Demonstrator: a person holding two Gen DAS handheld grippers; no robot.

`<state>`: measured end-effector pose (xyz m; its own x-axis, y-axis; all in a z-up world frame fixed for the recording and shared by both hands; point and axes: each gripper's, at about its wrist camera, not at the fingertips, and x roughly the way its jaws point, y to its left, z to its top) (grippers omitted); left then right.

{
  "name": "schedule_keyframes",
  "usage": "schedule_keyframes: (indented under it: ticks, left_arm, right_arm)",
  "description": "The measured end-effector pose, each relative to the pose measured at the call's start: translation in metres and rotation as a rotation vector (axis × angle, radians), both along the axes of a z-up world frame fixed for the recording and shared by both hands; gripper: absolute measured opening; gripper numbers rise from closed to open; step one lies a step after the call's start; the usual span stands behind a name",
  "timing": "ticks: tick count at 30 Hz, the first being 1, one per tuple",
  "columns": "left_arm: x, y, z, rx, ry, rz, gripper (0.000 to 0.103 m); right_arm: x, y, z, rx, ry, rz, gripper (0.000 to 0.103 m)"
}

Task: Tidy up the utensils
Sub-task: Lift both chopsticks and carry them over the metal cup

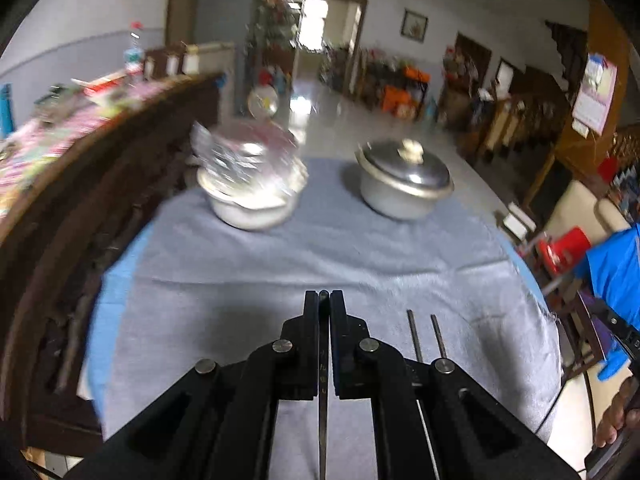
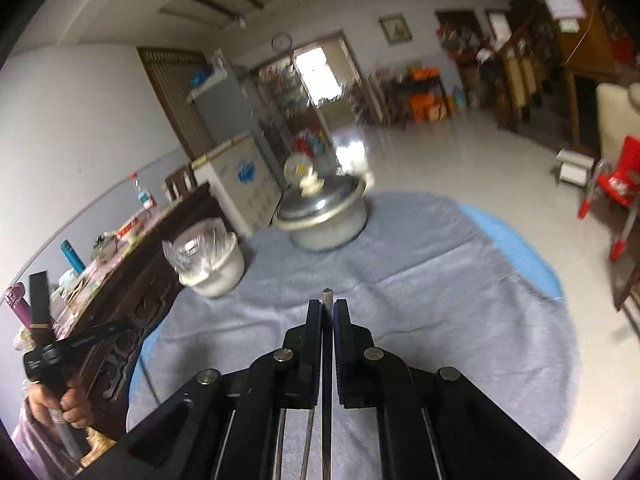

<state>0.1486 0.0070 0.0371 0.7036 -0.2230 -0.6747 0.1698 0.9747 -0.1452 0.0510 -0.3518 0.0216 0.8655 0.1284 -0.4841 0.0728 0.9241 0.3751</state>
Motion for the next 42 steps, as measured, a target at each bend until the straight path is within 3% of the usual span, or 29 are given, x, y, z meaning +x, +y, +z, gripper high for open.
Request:
schedule_keyframes:
  ticks: [7, 15, 24, 33, 42]
  left_arm:
    - [-0.067, 0.045, 0.023, -0.061, -0.104, 0.093, 0.005]
    - [-0.13, 0.06, 0.023, -0.088, -0.151, 0.129, 0.005]
    - [-0.186, 0.051, 0.029, -0.083, -0.184, 0.15, 0.005]
    - [-0.236, 0.037, 0.056, -0.018, -0.294, 0.167, 0.005]
    - [-0.262, 0.028, 0.075, -0.036, -0.34, 0.13, 0.005]
  right_arm:
    - [-0.072, -0.002, 0.022, -0.051, -0.096, -0.087, 0.006]
    - [-0.134, 0.009, 0.03, -0.082, -0.148, -0.131, 0.006]
    - [-0.17, 0.03, 0.038, -0.088, -0.194, -0.118, 0.006]
    - [-0.194, 0.051, 0.051, -0.077, -0.244, -0.087, 0.006]
    - [-0.217, 0.066, 0.075, -0.065, -0.313, -0.055, 0.006]
